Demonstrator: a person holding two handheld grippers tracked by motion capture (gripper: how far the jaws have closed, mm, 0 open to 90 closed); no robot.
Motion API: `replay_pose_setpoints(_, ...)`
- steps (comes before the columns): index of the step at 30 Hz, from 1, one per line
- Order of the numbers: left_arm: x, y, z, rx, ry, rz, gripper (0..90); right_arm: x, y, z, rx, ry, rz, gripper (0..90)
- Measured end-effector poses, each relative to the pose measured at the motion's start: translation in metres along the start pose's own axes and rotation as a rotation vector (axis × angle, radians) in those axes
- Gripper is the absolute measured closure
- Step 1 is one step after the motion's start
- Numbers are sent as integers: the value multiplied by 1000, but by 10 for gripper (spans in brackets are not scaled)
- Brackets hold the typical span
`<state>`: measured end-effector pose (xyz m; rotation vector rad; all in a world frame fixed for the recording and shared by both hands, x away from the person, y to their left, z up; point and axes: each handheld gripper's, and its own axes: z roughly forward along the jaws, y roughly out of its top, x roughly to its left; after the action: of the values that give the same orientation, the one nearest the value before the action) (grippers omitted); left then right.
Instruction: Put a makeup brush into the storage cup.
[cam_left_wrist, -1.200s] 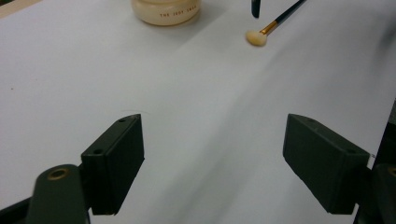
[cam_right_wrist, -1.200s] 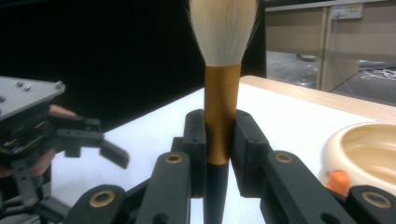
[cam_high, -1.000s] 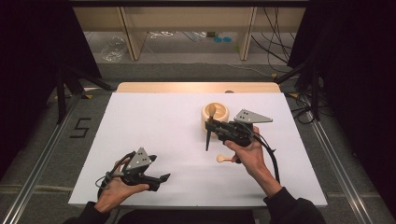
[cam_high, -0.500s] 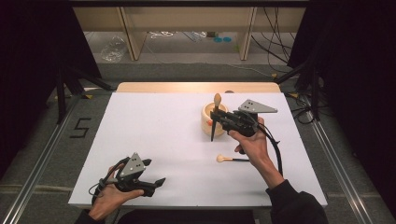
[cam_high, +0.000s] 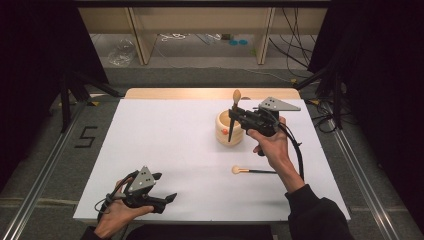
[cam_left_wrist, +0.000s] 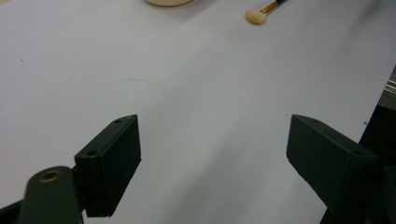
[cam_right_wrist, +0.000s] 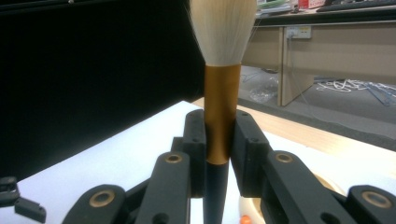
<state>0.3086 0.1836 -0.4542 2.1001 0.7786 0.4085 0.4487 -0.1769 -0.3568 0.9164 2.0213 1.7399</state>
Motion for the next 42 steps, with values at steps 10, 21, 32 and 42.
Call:
replay_pose_setpoints(10, 0, 0, -1, -8, -7, -9, 176, -12, 11, 0, -30, -23, 5, 775)
replay_pose_setpoints(21, -1, 0, 0, -3, -3, -19, 176, -26, 19, 4, -47, -54, 19, 775)
replay_pose_setpoints(32, -1, 0, 0, 14, -11, 1, 177, -40, 17, 14, -44, -81, 29, 775)
replay_pose_setpoints(42, -4, 1, 1, 9, -15, 4, 181, -45, 17, 30, -45, -89, 14, 774)
